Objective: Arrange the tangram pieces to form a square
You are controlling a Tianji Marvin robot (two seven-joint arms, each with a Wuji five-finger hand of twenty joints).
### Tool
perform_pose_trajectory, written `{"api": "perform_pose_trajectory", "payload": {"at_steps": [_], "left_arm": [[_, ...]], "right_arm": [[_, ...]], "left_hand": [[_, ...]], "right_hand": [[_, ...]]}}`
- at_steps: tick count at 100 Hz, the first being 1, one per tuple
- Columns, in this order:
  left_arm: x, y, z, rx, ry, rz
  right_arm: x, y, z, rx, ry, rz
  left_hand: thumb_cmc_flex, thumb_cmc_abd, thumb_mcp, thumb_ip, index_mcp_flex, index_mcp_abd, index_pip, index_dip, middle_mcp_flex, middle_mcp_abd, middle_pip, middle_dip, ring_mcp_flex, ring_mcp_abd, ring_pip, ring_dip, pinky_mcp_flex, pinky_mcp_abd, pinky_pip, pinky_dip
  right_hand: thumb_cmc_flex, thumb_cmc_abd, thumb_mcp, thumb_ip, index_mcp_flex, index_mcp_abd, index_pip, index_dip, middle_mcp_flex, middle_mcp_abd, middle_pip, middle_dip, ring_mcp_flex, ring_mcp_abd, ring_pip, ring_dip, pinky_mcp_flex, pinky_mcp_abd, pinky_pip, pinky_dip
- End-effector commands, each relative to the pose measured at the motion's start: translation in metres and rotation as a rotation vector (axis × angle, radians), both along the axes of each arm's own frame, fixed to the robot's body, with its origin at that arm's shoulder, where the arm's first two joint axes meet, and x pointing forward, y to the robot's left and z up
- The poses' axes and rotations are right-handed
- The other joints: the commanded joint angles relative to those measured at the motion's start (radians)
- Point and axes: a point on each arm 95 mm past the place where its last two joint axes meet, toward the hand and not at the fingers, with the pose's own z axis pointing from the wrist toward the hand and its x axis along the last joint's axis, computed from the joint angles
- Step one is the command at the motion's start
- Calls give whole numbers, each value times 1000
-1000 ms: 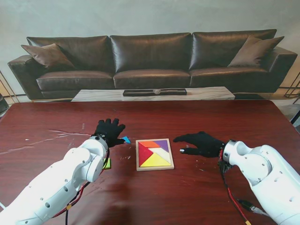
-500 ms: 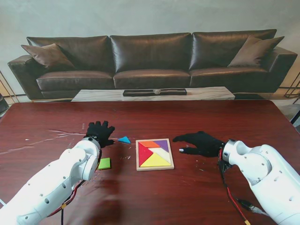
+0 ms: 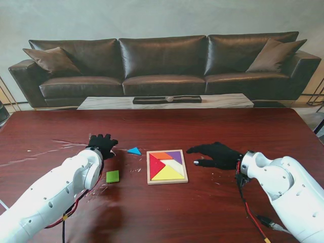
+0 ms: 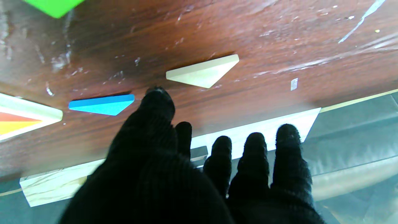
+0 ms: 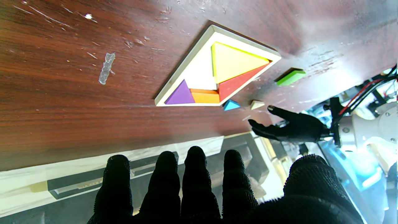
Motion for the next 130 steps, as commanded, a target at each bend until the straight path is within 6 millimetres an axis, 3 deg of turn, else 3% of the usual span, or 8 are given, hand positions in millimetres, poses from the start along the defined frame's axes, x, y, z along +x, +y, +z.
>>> {"api": "perform_pose_trajectory", "payload": {"at_steps": [1,47,86,130], "left_arm": [[5,5,1,4,1,0],[17,15,-19,-21,56,25],[19,18,-35,-39,105,32],[9,16,-50,-61,166,52]], "right_arm": [[-3,1,-2,-4,6,2],[-4,-1,-2,-11,10,-5],[-5,-3,-2,-16,10,-9],[-5,-3,-3,-14,11,-10]], "left_hand": [[26,-18,43,38,-33,-16,9,-14,-5,10,14,-13,12,1,17,-5,6,-1,8,-9],[7,-47,97,30,-55,-25,23,-23,12,18,50,-12,25,5,45,-5,37,-16,4,-13],[-10,-62,166,21,4,-47,115,2,45,7,78,-5,75,6,84,11,82,-25,29,-3],[-2,-74,205,15,90,-41,227,39,204,-7,149,31,221,-17,151,51,202,-55,92,16]], "right_hand": [[-4,11,2,23,-28,-24,-1,-5,-10,-4,9,6,-6,-3,-1,4,-6,-5,5,-12],[-5,11,2,23,-28,-24,-1,-5,-11,-5,8,6,-6,-5,-1,4,-6,-5,5,-12],[-5,11,1,23,-29,-22,-2,-4,-10,-3,9,6,-6,-4,-1,4,-6,-5,5,-12],[-7,13,2,23,-30,-21,-3,-4,-8,-6,9,6,-3,-6,0,4,-6,-5,5,-11]]}}
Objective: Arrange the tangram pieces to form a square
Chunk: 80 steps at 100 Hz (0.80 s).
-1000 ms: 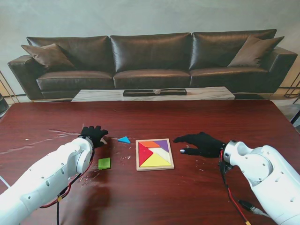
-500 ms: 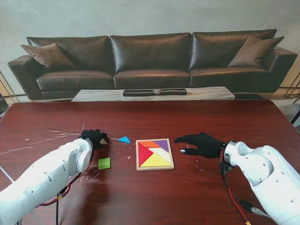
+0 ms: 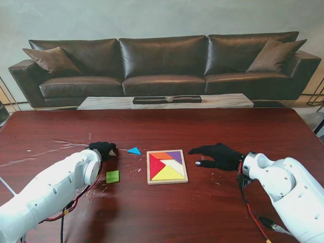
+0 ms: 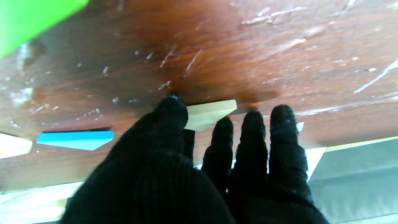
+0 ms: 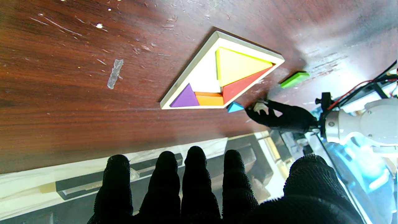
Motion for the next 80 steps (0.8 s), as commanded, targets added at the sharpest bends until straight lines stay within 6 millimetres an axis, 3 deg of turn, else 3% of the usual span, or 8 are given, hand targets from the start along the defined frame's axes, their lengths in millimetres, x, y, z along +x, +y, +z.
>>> {"api": "perform_pose_trajectory", "payload": {"at_steps": [1,26,43,61,68,80], "left_arm": [[-12,0,-19,0,55,6],[-19,1,-25,-9,78,25],[-25,2,-28,-8,94,38],[-29,2,-30,-8,91,44],[-29,2,-31,-5,93,44],[-30,4,-35,1,101,43]], "right_arm": [[-2,2,-2,-3,4,6],[-3,3,-1,-3,2,8],[-3,4,-2,0,1,9],[-3,5,-1,2,-1,11],[-3,5,-1,2,-2,12],[-3,5,-1,0,-2,12]], "left_hand": [[0,-51,1,6,104,-42,119,40,51,-17,24,16,28,-3,14,10,13,-3,13,16],[7,-56,22,4,157,-16,159,45,112,-18,53,30,104,-12,47,28,99,-11,55,24],[44,-90,8,-26,201,-15,215,58,183,-28,105,69,203,-33,102,77,226,-49,115,11],[100,-120,-31,-22,236,-35,297,60,252,-33,157,111,288,-44,157,135,342,-90,211,-23],[127,-137,-34,-18,248,-48,352,54,295,-34,165,233,322,-47,194,172,400,-149,271,-47],[155,-175,-14,-16,271,-79,438,45,394,-42,124,365,379,-65,242,226,469,-197,305,-28]], "right_hand": [[-7,14,2,23,-29,-21,-3,-4,-8,-6,9,6,-3,-6,0,4,-6,-5,5,-11],[-8,18,2,23,-30,-20,-4,-4,-6,-5,8,6,-3,-7,0,4,-6,-6,5,-12],[-9,18,2,23,-29,-20,-4,-3,-5,-4,8,6,-2,-6,-1,4,-6,-5,5,-12],[-9,18,1,23,-29,-21,-5,-3,-5,-4,8,6,-2,-8,-1,4,-7,-5,5,-12],[-9,18,1,23,-29,-21,-5,-3,-5,-4,8,6,-2,-7,-1,4,-7,-5,5,-12],[-8,18,2,23,-29,-21,-5,-3,-3,-3,9,6,-2,-8,-1,4,-7,-4,5,-12]]}}
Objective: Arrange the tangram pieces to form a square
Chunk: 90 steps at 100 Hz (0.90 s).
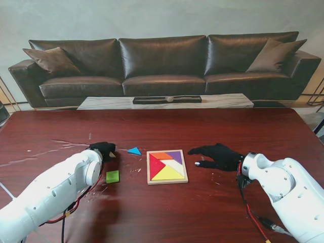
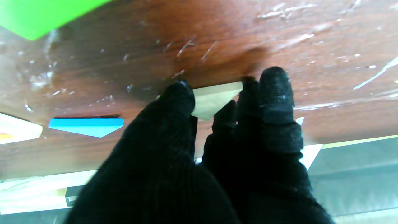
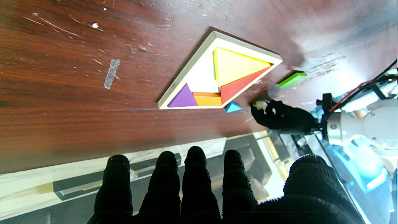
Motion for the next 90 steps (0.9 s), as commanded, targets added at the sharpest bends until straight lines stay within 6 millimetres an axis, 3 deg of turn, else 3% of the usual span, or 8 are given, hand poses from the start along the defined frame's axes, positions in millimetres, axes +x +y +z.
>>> {"api": "perform_pose_trajectory", "payload": {"at_steps": [1,15,25,39,42,67,81,90], "left_arm": [[-23,11,-41,24,117,18],[-24,12,-46,21,108,16],[-24,13,-48,19,108,17],[-24,15,-51,20,118,19],[-25,15,-52,20,123,20],[-24,15,-56,24,146,23],[-24,15,-56,21,140,19],[-24,14,-55,21,143,10]], "right_arm": [[-2,3,-1,-3,-1,8],[-2,3,0,-4,0,6],[-2,3,0,-4,0,7],[-2,3,1,-6,0,10],[-2,3,1,-6,-1,10],[-2,2,2,-8,0,10],[-2,2,1,-8,-1,10],[-2,2,1,-8,-1,9]], "left_hand": [[79,-45,20,-16,149,-103,175,42,179,-65,75,103,82,-34,46,27,49,-86,36,9],[94,-84,56,-18,156,-139,291,37,294,-80,-10,260,133,-50,81,161,99,-114,60,53],[82,-93,60,-18,145,-153,341,56,300,-83,16,320,137,-62,110,209,114,-117,80,77],[54,-103,79,-20,125,-159,398,77,293,-85,48,355,128,-69,140,239,117,-112,96,109],[42,-106,92,-22,110,-160,422,85,283,-83,63,366,120,-74,150,247,113,-94,93,122],[-22,-131,133,-38,5,-166,579,182,222,-100,182,420,72,-96,228,283,106,-84,105,203],[0,-109,106,-33,-18,-173,551,203,176,-86,202,420,50,-96,248,275,103,-86,98,223],[8,-98,89,-27,-18,-169,470,193,53,-75,210,365,37,-106,259,268,91,-95,90,241]], "right_hand": [[-8,18,2,23,-29,-21,-5,-3,-4,-4,8,6,-2,-7,-1,4,-7,-4,5,-12],[-9,18,1,22,-29,-21,-5,-3,-3,-5,9,6,-1,-7,-1,5,-7,-4,5,-12],[-9,17,2,23,-29,-22,-5,-2,-3,-5,9,6,-1,-7,-1,5,-7,-2,5,-12],[-9,17,1,23,-29,-22,-5,-2,-2,-4,9,6,0,-7,0,5,-8,-2,6,-12],[-9,18,1,23,-28,-22,-5,-2,-2,-4,9,6,1,-10,0,5,-8,-2,6,-12],[-9,19,1,23,-28,-22,-5,-2,2,-5,8,6,2,-12,0,5,-7,-2,6,-11],[-9,19,1,22,-27,-24,-5,-2,2,-4,8,6,2,-11,0,5,-7,-2,6,-11],[-10,18,1,22,-28,-24,-6,-2,1,-4,7,6,3,-10,0,5,-7,-2,6,-11]]}}
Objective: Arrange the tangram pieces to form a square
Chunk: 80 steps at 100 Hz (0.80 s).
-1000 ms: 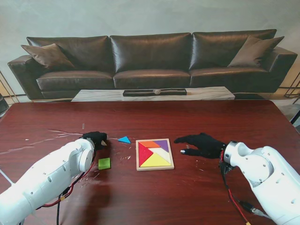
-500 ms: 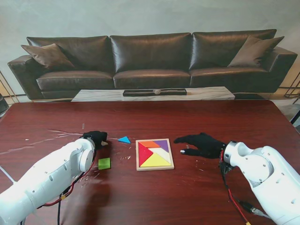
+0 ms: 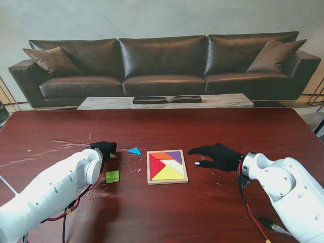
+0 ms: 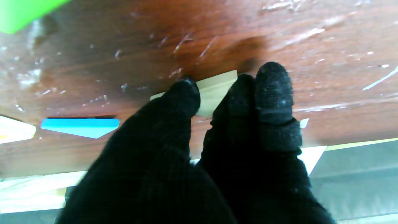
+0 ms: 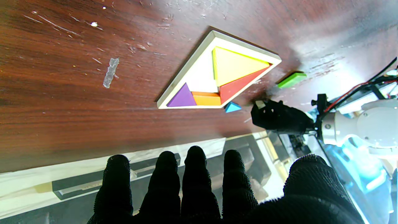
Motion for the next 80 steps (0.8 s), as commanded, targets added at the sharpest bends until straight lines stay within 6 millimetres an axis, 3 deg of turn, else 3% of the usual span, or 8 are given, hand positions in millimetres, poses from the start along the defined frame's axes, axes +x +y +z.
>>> {"api": "perform_pose_trajectory", "payload": {"at_steps": [1,12,18,27,49,56,65,80], "left_arm": [[-31,13,-50,32,144,14],[-31,13,-51,32,147,4],[-31,12,-50,32,156,3],[-31,12,-51,34,170,-2],[-32,12,-52,31,166,-7],[-32,13,-53,32,157,-9],[-32,13,-53,34,142,-12],[-33,13,-54,32,136,-6]], "right_arm": [[-2,2,-1,-4,0,6],[-2,1,-1,-4,0,5],[-2,1,0,-3,0,4],[-2,1,0,-3,0,4],[-2,1,0,-3,0,3],[-2,1,0,-3,-1,4],[-2,1,0,-3,-2,5],[-2,2,0,-3,-3,6]], "left_hand": [[47,-24,-80,-26,52,-96,11,15,-39,-72,101,-54,-47,-38,19,-4,-5,-55,6,29],[46,-33,-82,-27,91,-106,34,4,-138,-39,113,-366,-41,-74,28,-21,2,-75,4,53],[45,-35,-82,-30,99,-114,84,29,-139,-18,41,-496,-28,-92,31,-35,10,-83,11,56],[48,-34,-89,-30,85,-127,124,49,-137,-5,-39,-579,-21,-97,29,-47,20,-85,17,64],[77,-22,-88,-27,32,-164,114,77,-22,-81,-55,-662,-6,-71,22,-65,28,-47,26,86],[65,-18,-52,-32,38,-159,12,55,69,-123,-49,-557,-10,-65,21,-62,23,-35,20,99],[119,-16,-116,-19,87,-169,-17,28,249,-164,-184,-293,-10,-45,16,-63,20,-19,11,107],[95,-18,-106,-14,90,-168,75,36,195,-160,-74,-136,18,-5,-26,-15,34,-11,15,83]], "right_hand": [[-10,18,1,22,-28,-24,-5,-2,0,-5,7,6,3,-10,0,5,-7,-2,6,-11],[-9,18,1,22,-27,-24,-4,-2,0,-4,7,6,5,-11,0,5,-7,-2,6,-12],[-9,19,1,22,-27,-25,-4,-2,0,-5,7,6,4,-11,-1,5,-7,-2,6,-12],[-10,18,1,22,-26,-24,-4,-1,0,-5,7,6,5,-11,-1,5,-6,-1,7,-11],[-9,17,1,23,-27,-24,-5,-1,0,-5,7,6,4,-9,-1,5,-7,-1,6,-12],[-9,17,1,22,-27,-24,-5,-1,-1,-4,7,6,5,-9,-1,5,-8,-2,6,-12],[-10,17,1,22,-27,-23,-5,-1,0,-4,7,6,3,-11,-1,5,-8,-2,6,-12],[-9,17,1,22,-27,-24,-5,-1,0,-4,6,6,4,-11,-1,5,-8,-2,5,-12]]}}
